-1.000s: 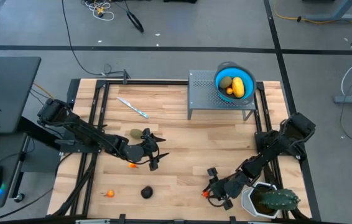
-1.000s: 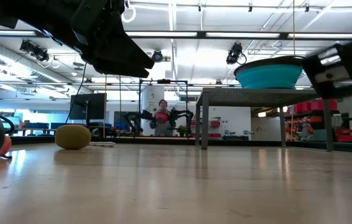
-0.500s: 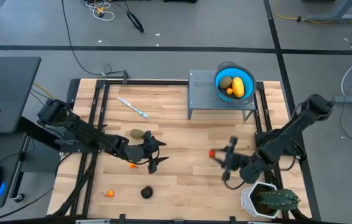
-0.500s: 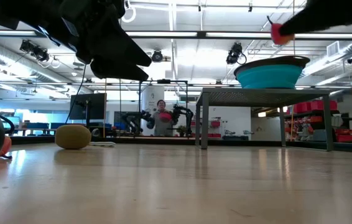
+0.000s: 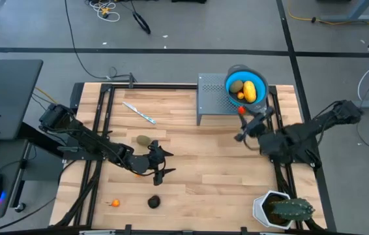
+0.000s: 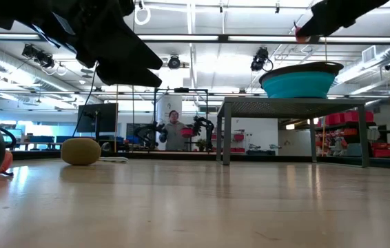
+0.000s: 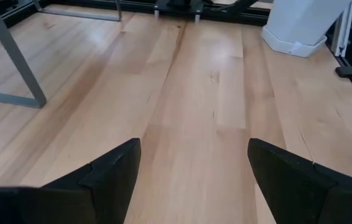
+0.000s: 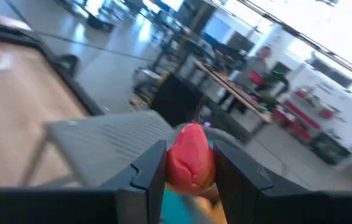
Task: Pick & Place Fruit
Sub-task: Put the orange pear into the blue strainer bowl on the shelf, then put the violet plum into the blue strainer bowl on the shelf
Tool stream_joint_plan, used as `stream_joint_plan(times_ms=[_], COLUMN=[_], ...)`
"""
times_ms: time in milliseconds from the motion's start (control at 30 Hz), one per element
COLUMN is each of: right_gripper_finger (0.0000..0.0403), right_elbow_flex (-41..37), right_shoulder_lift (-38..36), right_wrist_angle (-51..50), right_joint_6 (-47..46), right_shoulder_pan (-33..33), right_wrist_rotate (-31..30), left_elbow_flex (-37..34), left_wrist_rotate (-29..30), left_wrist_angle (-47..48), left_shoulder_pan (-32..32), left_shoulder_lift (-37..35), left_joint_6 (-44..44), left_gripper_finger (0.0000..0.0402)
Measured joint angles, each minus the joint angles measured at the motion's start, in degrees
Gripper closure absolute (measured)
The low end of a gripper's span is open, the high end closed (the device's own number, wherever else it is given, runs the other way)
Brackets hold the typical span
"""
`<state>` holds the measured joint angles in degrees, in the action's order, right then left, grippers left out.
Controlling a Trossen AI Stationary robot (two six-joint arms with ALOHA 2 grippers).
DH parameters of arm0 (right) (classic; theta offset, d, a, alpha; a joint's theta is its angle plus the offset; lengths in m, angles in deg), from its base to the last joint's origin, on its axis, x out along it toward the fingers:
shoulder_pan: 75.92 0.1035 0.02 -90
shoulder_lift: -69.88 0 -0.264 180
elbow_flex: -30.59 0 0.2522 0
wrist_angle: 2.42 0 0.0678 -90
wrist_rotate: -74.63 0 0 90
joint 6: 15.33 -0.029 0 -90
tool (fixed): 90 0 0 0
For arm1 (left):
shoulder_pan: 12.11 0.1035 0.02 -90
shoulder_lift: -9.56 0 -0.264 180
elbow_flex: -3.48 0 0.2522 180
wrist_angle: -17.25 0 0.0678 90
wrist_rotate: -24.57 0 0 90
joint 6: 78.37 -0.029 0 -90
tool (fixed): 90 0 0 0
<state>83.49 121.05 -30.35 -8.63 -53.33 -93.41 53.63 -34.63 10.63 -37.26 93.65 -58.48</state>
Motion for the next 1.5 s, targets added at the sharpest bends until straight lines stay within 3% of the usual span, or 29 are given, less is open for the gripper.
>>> stream_joint_plan(times_ms=[167,333,467,533,700,867,1033,1133,1233,1333,1400,1500], right_gripper_finger=[0.0277,0.0277,0.0275,0.0268,0.022,0.0176,0.0165,0.0165,0.0165,0.0165,0.0165,0.0165], right_elbow_flex=[0.0,0.0,0.0,0.0,0.0,0.0,0.0,0.0,0.0,0.0,0.0,0.0], right_shoulder_lift=[-3.0,-3.7,-3.7,-3.8,-3.8,-4.3,-5.7,-6.7,-6.6,-4.6,-2.6,1.0], right_wrist_angle=[0.2,0.1,0.2,0.2,0.2,0.4,3.8,5.0,5.0,4.3,3.5,1.0], right_joint_6=[6.2,9.7,10.8,10.8,10.8,10.5,9.5,4.8,0.3,-3.5,-6.2,-8.4], right_shoulder_pan=[-8.2,-17.8,-22.6,-24.2,-28.5,-30.8,-29.5,-28.0,-27.3,-26.8,-25.7,-22.7], right_wrist_rotate=[2.6,11.5,12.5,12.9,20.1,19.4,21.4,33.2,53.8,74.7,83.0,87.9], left_elbow_flex=[0.0,0.0,0.0,0.0,0.0,0.0,0.0,0.0,0.4,0.3,0.3,0.4], left_wrist_rotate=[0.1,0.6,0.5,0.5,0.6,0.5,0.0,-1.8,-4.1,-5.1,-7.0,-11.0], left_wrist_angle=[0.0,0.0,0.0,0.0,0.1,0.3,0.7,3.3,7.6,7.7,6.1,4.5], left_shoulder_pan=[0.0,0.1,0.0,0.0,0.0,0.0,0.0,0.0,-0.5,-2.9,-4.9,-7.8], left_shoulder_lift=[0.0,0.0,0.0,0.0,0.0,0.0,0.0,-1.3,-3.7,-4.6,-5.1,-5.2], left_joint_6=[0.3,-0.2,-0.2,-0.2,-0.8,-0.7,0.5,2.8,2.4,-3.6,-5.5,-3.4], left_gripper_finger=[0.0098,0.0098,0.0098,0.0098,0.0098,0.0098,0.0098,0.0098,0.01,0.0113,0.0123,0.0135])
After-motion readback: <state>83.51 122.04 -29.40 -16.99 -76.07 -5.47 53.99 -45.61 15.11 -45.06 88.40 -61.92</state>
